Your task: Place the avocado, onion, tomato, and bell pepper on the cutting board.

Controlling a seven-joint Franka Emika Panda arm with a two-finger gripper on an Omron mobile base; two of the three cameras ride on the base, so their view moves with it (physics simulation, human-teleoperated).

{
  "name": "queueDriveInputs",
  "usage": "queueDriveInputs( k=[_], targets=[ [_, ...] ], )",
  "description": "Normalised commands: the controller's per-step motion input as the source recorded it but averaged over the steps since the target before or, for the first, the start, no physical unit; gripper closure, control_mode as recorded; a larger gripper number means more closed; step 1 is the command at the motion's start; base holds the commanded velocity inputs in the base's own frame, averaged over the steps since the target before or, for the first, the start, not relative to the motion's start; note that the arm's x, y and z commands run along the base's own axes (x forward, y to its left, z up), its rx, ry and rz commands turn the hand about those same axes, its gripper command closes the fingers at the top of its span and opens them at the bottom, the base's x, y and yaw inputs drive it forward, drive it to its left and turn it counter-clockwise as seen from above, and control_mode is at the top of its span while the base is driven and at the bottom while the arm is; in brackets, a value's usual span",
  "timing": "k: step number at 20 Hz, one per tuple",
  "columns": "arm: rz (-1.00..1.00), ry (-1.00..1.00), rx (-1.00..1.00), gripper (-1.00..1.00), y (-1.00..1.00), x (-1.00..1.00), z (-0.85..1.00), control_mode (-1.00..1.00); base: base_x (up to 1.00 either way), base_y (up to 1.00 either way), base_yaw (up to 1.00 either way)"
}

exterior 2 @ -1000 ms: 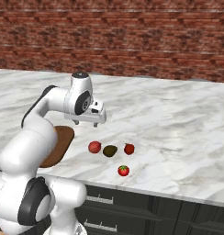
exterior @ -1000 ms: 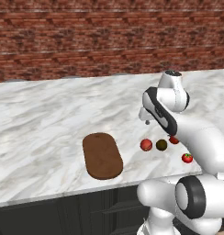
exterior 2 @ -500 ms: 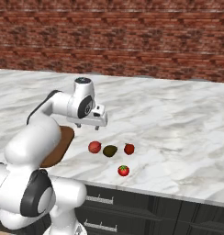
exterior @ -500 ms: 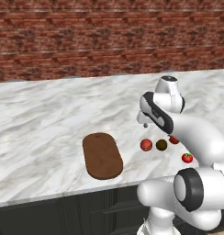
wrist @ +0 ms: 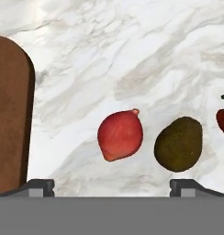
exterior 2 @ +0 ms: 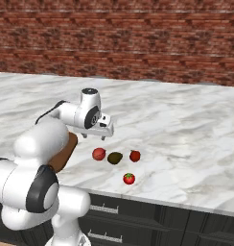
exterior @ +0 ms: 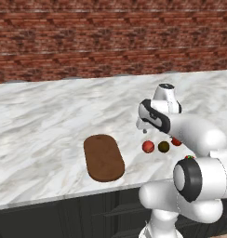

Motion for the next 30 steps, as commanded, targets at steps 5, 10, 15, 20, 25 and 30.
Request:
queueDriveInputs(
  k=[5, 10, 15, 20, 25, 30],
  targets=[
    [0.00, 0.02, 0.00, -1.00, 0.00, 0.23, -0.31, -1.00, 0.00, 0.00, 0.00],
    [0.00, 0.01, 0.00, -1.00, -0.03, 0.16, -0.27, -1.00, 0.00, 0.00, 0.00],
    [0.00, 0.00, 0.00, -1.00, -0.03, 0.01, -0.24, -1.00, 0.00, 0.00, 0.00],
    [0.00, 0.01, 0.00, -1.00, -0.13, 0.00, -0.29, -1.00, 0.00, 0.00, 0.00],
    [0.00, 0.01, 0.00, -1.00, -0.08, -0.01, -0.29, -1.00, 0.00, 0.00, 0.00],
    [0.00, 0.01, 0.00, -1.00, 0.00, -0.01, -0.25, -1.00, 0.00, 0.00, 0.00]
  ],
)
